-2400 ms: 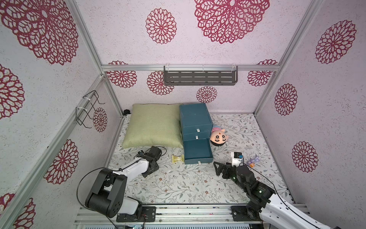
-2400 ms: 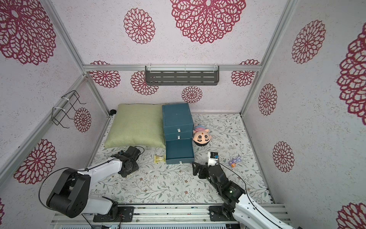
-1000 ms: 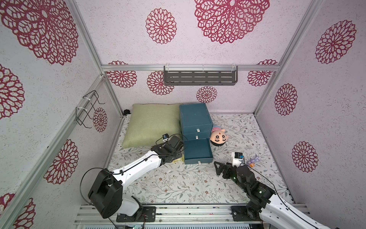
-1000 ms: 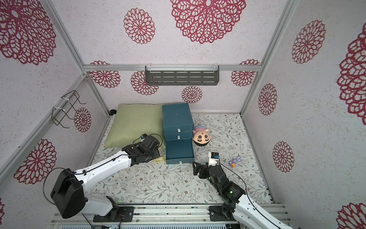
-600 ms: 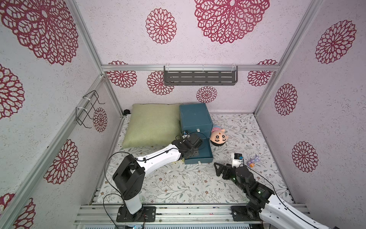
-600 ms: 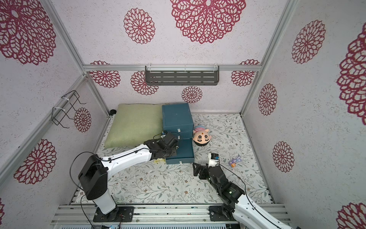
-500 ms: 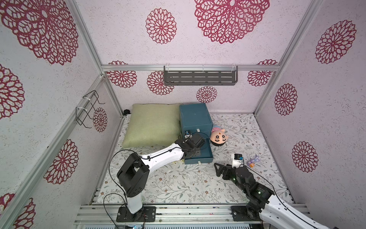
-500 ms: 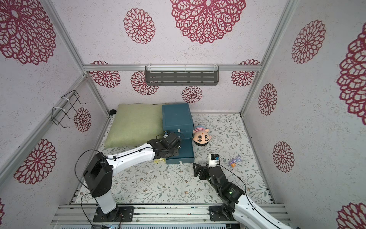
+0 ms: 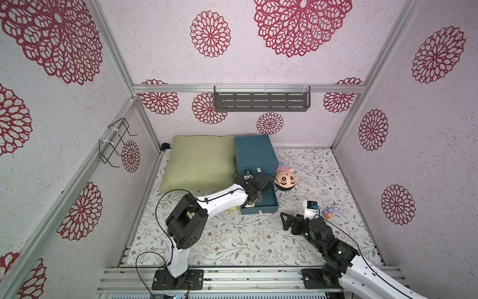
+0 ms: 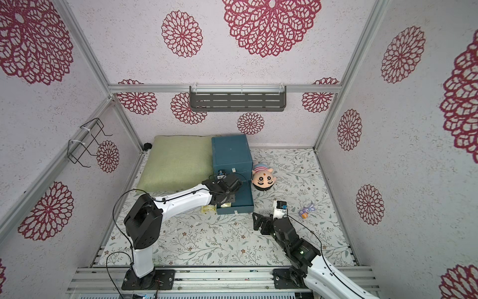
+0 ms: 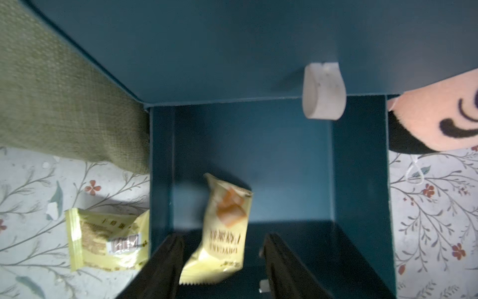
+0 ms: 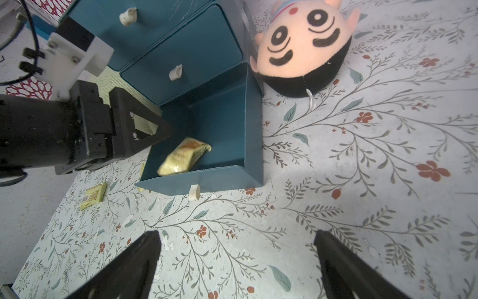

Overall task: Place the cookies into the drawer by color
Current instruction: Place the cookie in the drawer, then move the cookie to the center of the board.

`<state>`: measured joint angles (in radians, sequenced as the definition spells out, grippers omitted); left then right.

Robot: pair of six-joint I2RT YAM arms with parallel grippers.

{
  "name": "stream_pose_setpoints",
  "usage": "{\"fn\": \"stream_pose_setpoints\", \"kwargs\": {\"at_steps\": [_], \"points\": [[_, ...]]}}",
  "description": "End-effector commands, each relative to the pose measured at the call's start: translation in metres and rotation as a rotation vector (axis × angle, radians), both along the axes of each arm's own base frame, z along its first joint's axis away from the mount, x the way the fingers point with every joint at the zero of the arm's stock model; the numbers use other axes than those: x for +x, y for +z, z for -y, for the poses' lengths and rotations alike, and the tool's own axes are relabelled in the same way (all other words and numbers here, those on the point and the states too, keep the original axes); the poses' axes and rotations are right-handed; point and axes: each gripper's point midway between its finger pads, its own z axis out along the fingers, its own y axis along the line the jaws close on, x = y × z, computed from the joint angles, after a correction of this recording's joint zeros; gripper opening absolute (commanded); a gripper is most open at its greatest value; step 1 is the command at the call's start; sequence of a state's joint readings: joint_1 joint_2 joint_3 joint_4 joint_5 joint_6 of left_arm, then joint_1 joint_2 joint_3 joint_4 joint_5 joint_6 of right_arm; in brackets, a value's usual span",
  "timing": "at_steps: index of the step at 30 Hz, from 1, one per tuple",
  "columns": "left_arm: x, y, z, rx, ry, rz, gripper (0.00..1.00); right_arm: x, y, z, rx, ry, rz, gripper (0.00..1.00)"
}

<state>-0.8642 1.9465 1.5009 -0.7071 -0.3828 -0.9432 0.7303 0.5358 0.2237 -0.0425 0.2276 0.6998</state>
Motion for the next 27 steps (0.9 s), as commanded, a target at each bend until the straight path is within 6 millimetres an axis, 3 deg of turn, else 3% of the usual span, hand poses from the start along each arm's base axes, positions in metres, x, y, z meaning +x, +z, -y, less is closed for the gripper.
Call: {"fn": "stream_pose_setpoints", "kwargs": {"at_steps": [1, 8, 15, 19, 27], "points": [[-0.001, 0.011, -0.006, 0.019, -0.009, 0.016, 0.68, 0.004, 0.009, -0.002, 0.027, -0.005, 0.016, 0.99], [-0.009, 0.038, -0.017, -0.025, -0.022, 0.058, 0.88, 0.005, 0.010, -0.004, 0.028, 0.002, 0.014, 0.99], [-0.014, 0.036, -0.060, -0.107, 0.034, 0.068, 0.99, 0.005, 0.011, -0.004, 0.027, 0.001, 0.014, 0.99], [-0.013, 0.025, -0.088, -0.178, 0.082, 0.055, 0.98, 0.005, 0.009, -0.004, 0.028, 0.000, 0.009, 0.99], [0.002, -0.008, -0.112, -0.168, 0.111, -0.035, 0.72, 0.004, 0.009, -0.004, 0.036, 0.002, 0.007, 0.99]]}}
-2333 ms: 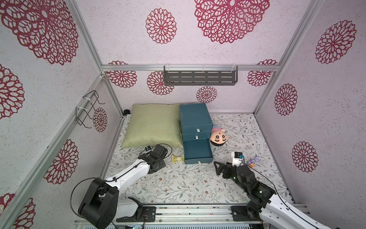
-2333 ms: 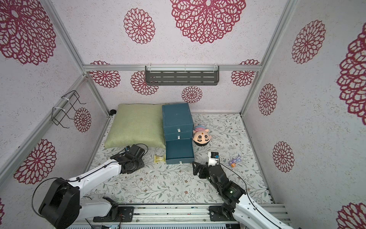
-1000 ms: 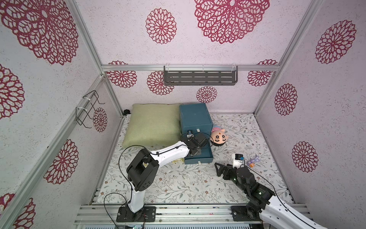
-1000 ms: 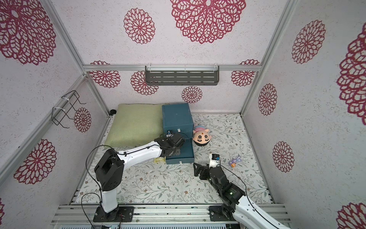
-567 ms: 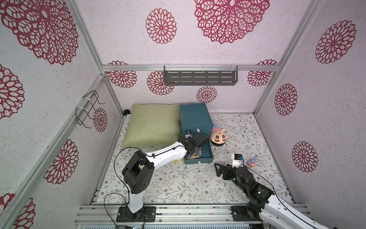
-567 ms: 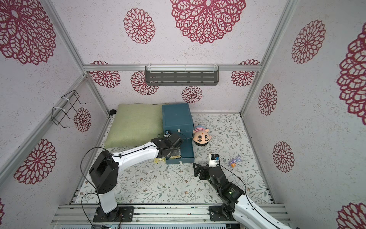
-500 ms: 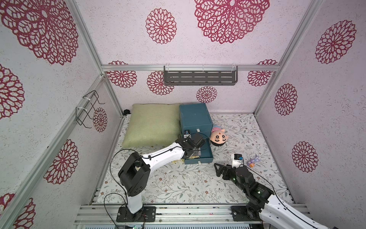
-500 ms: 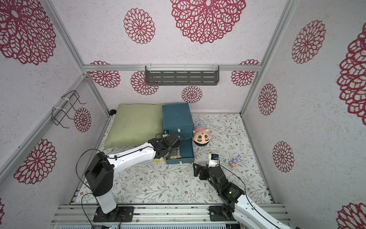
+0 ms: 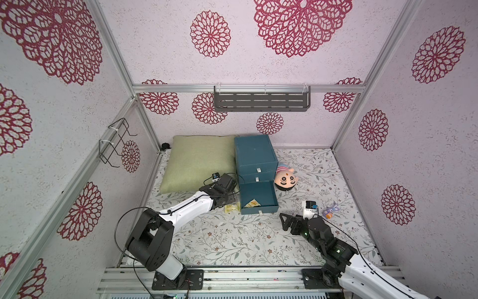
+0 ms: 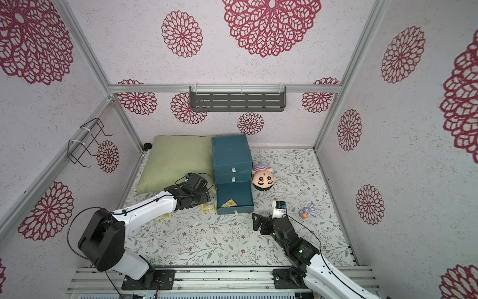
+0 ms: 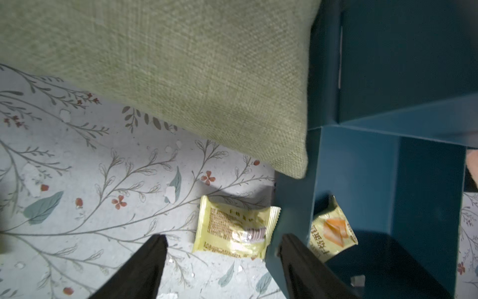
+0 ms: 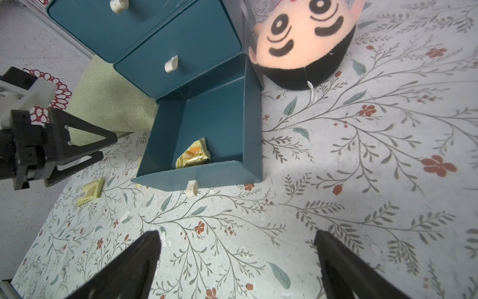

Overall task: Place the cookies into the drawer by color
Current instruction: Move the cookie to the center of the board.

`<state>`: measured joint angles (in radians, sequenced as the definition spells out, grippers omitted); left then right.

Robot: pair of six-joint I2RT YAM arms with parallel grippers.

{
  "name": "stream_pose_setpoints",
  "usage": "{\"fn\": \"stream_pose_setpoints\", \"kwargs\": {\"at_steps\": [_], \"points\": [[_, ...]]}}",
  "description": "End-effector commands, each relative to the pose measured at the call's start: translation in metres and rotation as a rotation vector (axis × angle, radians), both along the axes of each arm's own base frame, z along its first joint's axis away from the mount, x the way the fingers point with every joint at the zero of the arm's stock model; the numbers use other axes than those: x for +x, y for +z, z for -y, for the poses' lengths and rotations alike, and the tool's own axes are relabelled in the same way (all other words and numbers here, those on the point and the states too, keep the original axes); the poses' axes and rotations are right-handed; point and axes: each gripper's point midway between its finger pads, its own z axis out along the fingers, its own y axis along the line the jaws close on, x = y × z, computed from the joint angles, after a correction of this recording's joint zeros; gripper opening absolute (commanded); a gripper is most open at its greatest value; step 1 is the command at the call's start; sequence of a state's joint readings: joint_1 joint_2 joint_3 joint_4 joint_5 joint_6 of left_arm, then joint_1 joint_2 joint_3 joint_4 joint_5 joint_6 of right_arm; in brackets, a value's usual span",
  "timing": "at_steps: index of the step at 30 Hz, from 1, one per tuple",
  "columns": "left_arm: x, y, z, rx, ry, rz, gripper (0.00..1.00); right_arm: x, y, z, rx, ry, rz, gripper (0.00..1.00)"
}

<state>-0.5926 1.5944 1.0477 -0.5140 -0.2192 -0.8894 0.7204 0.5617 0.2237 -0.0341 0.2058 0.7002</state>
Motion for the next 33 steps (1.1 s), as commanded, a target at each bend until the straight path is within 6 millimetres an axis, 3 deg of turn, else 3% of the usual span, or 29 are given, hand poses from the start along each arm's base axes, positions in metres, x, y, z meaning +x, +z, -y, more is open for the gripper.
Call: {"fn": "stream_pose_setpoints", "kwargs": {"at_steps": [1, 9, 20, 26, 33], "points": [[0.010, -0.009, 0.011, -0.017, -0.043, -0.015, 0.69, 0.004, 0.014, -0.002, 0.040, -0.010, 0.026, 0.99], [0.026, -0.038, 0.013, 0.016, -0.049, -0.077, 0.47, 0.003, 0.015, 0.000, 0.037, -0.015, 0.025, 0.99], [0.031, -0.072, 0.018, 0.069, -0.089, -0.150, 0.44, 0.002, 0.014, 0.001, 0.039, -0.015, 0.025, 0.99], [0.014, -0.076, 0.014, 0.056, -0.094, -0.162, 0.44, 0.001, 0.015, 0.002, 0.041, -0.016, 0.028, 0.99], [-0.020, -0.082, 0.015, 0.055, -0.105, -0.177, 0.45, 0.001, 0.013, 0.001, 0.047, -0.013, 0.023, 0.99]]}}
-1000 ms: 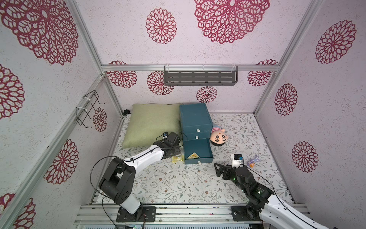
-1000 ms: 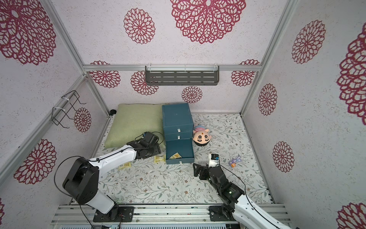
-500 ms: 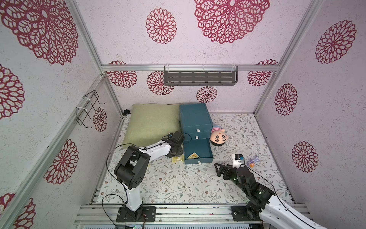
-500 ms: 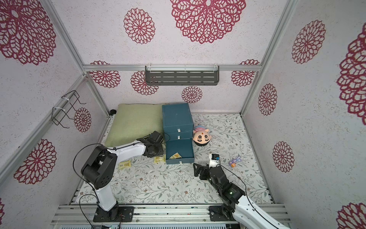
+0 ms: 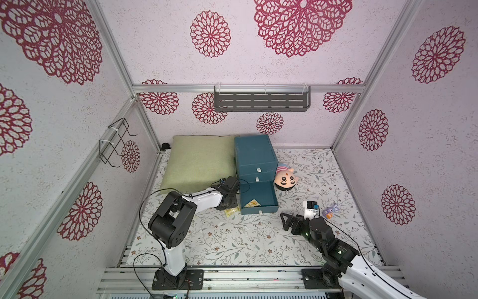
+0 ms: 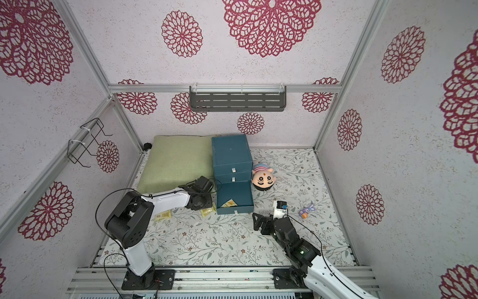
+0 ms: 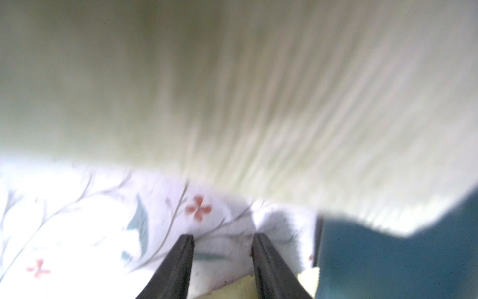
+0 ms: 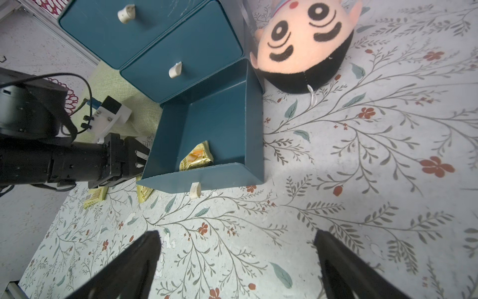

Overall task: Place the cookies into the drawer by color
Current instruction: Move the cookie to the center of the board.

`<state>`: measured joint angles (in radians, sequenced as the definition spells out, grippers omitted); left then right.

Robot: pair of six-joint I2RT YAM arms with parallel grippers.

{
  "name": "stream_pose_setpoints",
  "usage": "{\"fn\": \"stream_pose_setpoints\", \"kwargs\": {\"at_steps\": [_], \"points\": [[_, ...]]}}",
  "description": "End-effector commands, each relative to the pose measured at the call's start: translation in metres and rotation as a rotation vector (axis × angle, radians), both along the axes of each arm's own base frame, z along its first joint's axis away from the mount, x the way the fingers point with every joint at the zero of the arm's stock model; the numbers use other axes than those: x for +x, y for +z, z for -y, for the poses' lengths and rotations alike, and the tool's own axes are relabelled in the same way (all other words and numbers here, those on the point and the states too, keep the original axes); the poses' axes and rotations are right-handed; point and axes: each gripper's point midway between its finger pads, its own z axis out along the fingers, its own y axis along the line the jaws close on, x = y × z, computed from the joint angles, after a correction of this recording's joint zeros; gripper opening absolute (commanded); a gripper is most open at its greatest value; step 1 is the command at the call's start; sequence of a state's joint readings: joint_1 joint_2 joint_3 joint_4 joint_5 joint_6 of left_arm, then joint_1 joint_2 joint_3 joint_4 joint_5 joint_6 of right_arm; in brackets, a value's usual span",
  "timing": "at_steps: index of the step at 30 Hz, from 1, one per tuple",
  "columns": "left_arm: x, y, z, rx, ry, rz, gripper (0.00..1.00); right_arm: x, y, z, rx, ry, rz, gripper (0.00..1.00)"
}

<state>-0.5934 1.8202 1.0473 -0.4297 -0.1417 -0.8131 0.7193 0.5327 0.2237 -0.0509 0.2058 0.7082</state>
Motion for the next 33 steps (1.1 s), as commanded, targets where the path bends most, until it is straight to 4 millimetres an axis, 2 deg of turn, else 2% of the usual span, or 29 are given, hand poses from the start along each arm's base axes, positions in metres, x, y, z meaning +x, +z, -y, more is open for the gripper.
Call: {"fn": "stream_pose_setpoints", "kwargs": {"at_steps": [1, 7, 11, 18, 22, 27, 33], "points": [[-0.023, -0.006, 0.001, 0.003, -0.003, -0.030, 0.45, 0.002, 0.010, -0.002, 0.035, -0.006, 0.018, 0.99], [-0.055, -0.008, -0.001, -0.002, 0.002, -0.031, 0.45, 0.001, 0.008, -0.002, 0.040, -0.003, 0.011, 0.99], [-0.073, -0.005, 0.006, -0.031, -0.007, -0.024, 0.45, -0.001, 0.007, -0.006, 0.052, 0.021, 0.008, 0.99], [-0.102, 0.002, 0.037, -0.106, -0.050, -0.022, 0.46, -0.012, 0.004, -0.037, 0.091, 0.199, -0.005, 0.98], [-0.119, 0.000, 0.045, -0.126, -0.055, -0.025, 0.48, -0.018, -0.003, -0.050, 0.098, 0.278, -0.028, 0.97], [-0.126, -0.003, 0.035, -0.115, -0.043, -0.027, 0.49, -0.028, -0.006, -0.066, 0.109, 0.379, -0.036, 0.94], [-0.113, 0.014, 0.013, -0.062, -0.023, 0.028, 0.51, -0.038, -0.009, -0.084, 0.075, 0.462, -0.043, 0.92]]}}
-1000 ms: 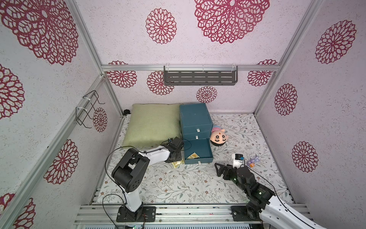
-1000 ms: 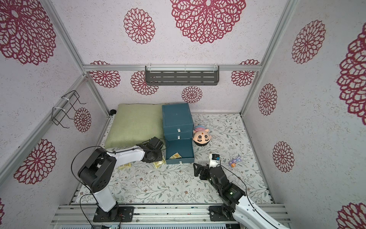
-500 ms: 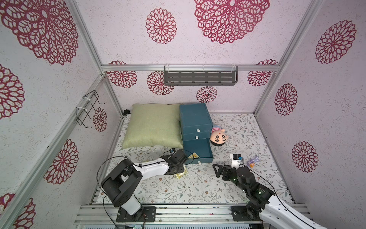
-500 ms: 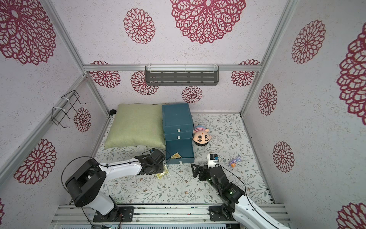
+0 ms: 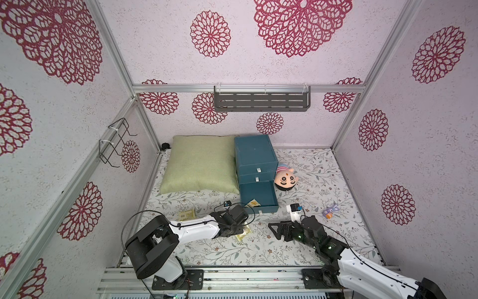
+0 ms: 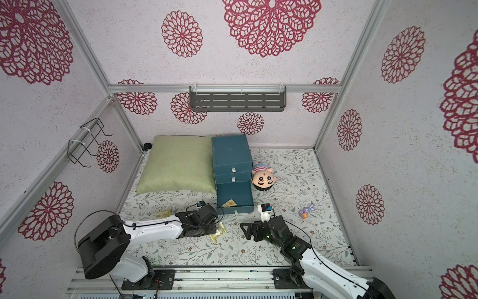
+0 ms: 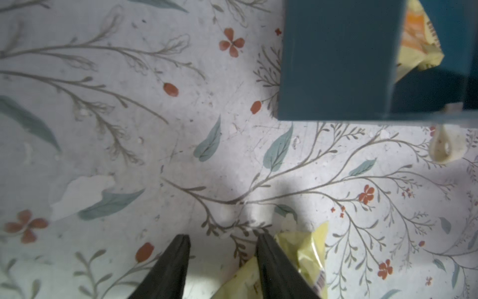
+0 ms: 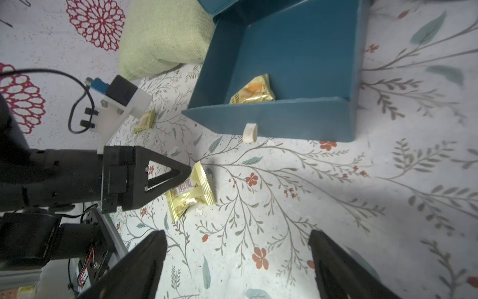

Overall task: Place the cookies into the drawer by color
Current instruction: Move the cookie to the center of the board, then pick up the cookie at the center of the board.

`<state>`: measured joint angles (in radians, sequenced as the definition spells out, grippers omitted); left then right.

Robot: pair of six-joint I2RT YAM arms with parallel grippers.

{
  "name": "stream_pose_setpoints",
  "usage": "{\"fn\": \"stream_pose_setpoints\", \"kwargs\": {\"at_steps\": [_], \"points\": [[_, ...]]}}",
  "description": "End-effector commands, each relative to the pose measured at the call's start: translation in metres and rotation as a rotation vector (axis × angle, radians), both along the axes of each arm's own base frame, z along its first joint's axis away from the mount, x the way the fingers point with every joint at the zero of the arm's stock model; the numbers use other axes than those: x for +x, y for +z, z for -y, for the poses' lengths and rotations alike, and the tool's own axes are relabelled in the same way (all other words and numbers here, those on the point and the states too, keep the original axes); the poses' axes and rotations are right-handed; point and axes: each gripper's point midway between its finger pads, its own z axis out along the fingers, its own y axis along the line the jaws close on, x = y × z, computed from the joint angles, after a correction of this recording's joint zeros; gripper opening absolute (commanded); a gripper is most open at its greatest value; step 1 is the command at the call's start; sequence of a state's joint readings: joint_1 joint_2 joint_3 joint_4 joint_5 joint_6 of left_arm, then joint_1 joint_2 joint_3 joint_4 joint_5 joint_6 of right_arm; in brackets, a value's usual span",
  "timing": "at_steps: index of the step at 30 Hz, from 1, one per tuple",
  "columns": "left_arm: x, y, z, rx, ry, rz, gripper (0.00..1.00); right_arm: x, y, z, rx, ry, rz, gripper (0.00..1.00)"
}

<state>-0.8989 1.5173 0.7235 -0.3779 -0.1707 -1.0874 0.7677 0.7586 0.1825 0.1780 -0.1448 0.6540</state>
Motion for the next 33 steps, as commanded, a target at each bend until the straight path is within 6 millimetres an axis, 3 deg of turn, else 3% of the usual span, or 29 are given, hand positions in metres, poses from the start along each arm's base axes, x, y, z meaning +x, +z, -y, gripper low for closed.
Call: {"fn": "stream_pose_setpoints", "kwargs": {"at_steps": [1, 7, 15, 24, 33], "points": [[0.008, 0.010, -0.019, 0.038, 0.027, 0.028, 0.51, -0.005, 0.019, -0.021, 0.027, 0.091, 0.065, 0.92], [0.027, 0.019, -0.034, 0.019, 0.049, 0.030, 0.52, -0.017, 0.012, -0.047, -0.037, 0.184, 0.063, 0.90], [0.040, 0.038, -0.072, 0.045, 0.123, 0.068, 0.55, -0.026, 0.006, -0.084, -0.089, 0.268, 0.062, 0.89], [0.038, 0.044, -0.100, 0.040, 0.185, 0.080, 0.58, -0.033, -0.012, -0.118, -0.101, 0.333, 0.018, 0.90], [0.034, 0.043, -0.106, 0.023, 0.207, 0.088, 0.59, -0.024, -0.029, -0.139, -0.146, 0.322, -0.031, 0.90]]}}
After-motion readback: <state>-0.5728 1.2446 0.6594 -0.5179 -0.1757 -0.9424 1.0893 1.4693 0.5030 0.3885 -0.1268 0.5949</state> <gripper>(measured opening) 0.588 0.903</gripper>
